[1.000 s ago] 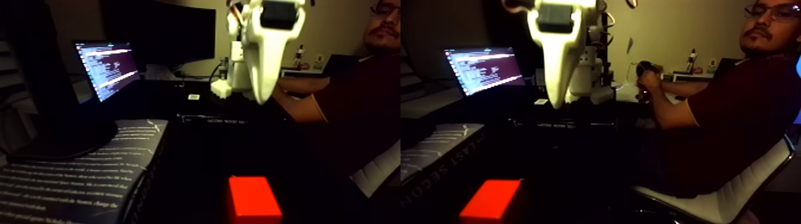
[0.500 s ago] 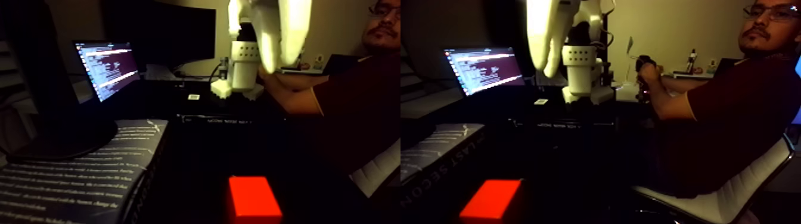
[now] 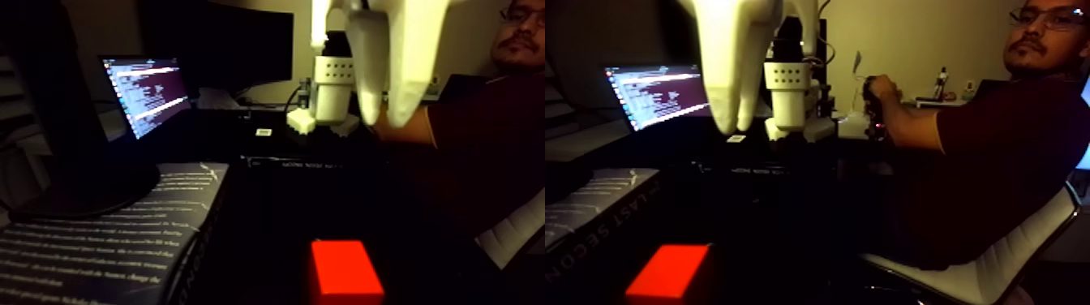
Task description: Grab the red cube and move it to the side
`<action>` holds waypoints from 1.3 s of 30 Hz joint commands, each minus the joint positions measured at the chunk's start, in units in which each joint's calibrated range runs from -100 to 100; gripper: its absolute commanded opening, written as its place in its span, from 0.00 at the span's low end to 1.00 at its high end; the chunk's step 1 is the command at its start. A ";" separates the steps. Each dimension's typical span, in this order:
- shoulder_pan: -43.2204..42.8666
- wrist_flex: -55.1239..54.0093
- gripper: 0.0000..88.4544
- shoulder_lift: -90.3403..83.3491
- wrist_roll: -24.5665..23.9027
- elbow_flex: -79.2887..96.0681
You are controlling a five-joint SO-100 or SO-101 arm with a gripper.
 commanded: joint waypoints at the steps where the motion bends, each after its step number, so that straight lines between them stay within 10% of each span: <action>1: 0.24 -0.75 0.16 4.03 -0.10 -4.15; 17: 1.07 -0.75 0.35 14.03 0.33 -8.32; 39: 4.98 -0.75 0.36 27.64 -0.10 -18.48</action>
